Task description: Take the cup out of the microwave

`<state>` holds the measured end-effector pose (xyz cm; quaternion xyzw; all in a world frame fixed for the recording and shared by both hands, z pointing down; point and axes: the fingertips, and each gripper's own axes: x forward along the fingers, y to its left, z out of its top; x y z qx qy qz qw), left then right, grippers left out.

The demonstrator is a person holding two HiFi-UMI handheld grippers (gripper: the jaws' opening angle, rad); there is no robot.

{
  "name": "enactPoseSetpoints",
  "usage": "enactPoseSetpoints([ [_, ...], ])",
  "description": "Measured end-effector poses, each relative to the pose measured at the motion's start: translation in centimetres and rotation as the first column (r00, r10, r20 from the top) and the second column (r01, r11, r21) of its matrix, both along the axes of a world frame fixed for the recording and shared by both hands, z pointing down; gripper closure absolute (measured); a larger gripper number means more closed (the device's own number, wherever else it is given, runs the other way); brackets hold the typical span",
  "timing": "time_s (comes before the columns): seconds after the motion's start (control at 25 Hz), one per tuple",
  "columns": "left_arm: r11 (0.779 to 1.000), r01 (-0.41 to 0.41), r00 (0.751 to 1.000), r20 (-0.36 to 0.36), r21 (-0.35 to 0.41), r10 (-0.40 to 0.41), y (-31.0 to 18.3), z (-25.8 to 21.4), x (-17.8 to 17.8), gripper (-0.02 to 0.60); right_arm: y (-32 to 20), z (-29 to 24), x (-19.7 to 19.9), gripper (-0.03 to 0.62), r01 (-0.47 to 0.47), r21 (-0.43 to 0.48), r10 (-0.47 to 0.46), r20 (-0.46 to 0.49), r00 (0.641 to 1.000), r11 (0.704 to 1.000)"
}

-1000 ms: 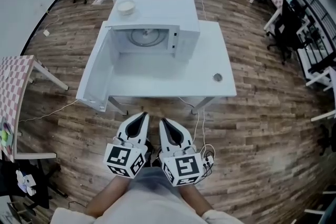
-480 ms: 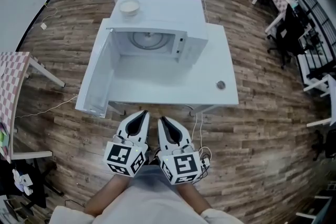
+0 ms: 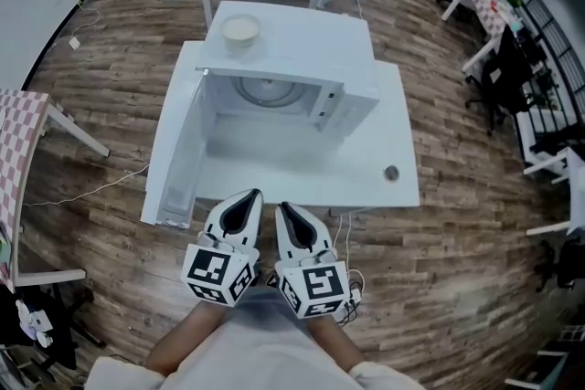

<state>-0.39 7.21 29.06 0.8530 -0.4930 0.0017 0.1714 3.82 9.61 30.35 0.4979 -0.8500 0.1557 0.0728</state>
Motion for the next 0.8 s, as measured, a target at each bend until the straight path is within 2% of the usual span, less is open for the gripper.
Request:
enactPoseSetpoints([
  [0.6, 0.998, -0.047, 0.998, -0.028, 0.038, 0.049, -5.0, -0.3, -3.6, 0.572, -4.9, 0.3, -3.9, 0.569, -0.062, 0.014, 0.062, -0.024, 0.998, 0.998],
  [0.8, 0.997, -0.018, 0.999, -0.037, 0.070, 0.021, -5.9, -0.4, -4.2, 0.572, -6.1, 1.2, -3.9, 0.569, -0.083, 0.006, 0.083, -0.026, 0.996, 0.997],
])
